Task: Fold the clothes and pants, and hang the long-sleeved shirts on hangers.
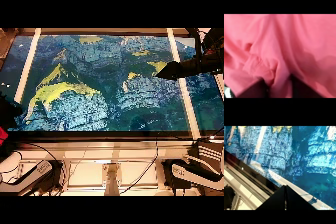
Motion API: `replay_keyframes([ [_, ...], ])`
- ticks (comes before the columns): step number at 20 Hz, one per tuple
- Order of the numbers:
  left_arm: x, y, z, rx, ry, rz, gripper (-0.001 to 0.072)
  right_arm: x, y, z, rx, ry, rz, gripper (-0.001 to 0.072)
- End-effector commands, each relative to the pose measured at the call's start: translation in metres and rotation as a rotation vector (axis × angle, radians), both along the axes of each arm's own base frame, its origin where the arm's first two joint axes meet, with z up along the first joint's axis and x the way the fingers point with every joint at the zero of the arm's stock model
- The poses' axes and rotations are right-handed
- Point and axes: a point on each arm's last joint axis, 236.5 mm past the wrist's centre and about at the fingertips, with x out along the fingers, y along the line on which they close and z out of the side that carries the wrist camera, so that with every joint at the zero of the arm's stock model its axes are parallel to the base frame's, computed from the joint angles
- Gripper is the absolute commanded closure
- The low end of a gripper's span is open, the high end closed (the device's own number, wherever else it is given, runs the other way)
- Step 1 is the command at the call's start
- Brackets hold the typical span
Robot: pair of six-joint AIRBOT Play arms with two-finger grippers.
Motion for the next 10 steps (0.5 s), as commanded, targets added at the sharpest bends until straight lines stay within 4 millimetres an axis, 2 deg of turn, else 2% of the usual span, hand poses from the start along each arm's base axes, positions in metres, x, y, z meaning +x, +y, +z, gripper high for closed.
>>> replay_keyframes([
  [1, 0.004, 0.001, -0.007, -0.013, -0.065, 0.06, 0.0686, 0.0, 0.0, 0.0, 0.0, 0.0, 0.001, 0.0702],
  [6, 0.014, -0.012, 0.0, -0.053, -0.182, 0.087, 0.0687, 0.0, 0.0, 0.0, 0.0, -0.001, 0.001, 0.0702],
  [8, 0.032, -0.025, 0.007, -0.081, -0.275, 0.066, 0.0687, 0.0, 0.0, 0.0, 0.0, 0.0, 0.001, 0.0702],
  [10, 0.06, -0.046, 0.023, -0.099, -0.355, -0.029, 0.0688, 0.0, 0.0, 0.0, 0.0, 0.0, 0.001, 0.0702],
])
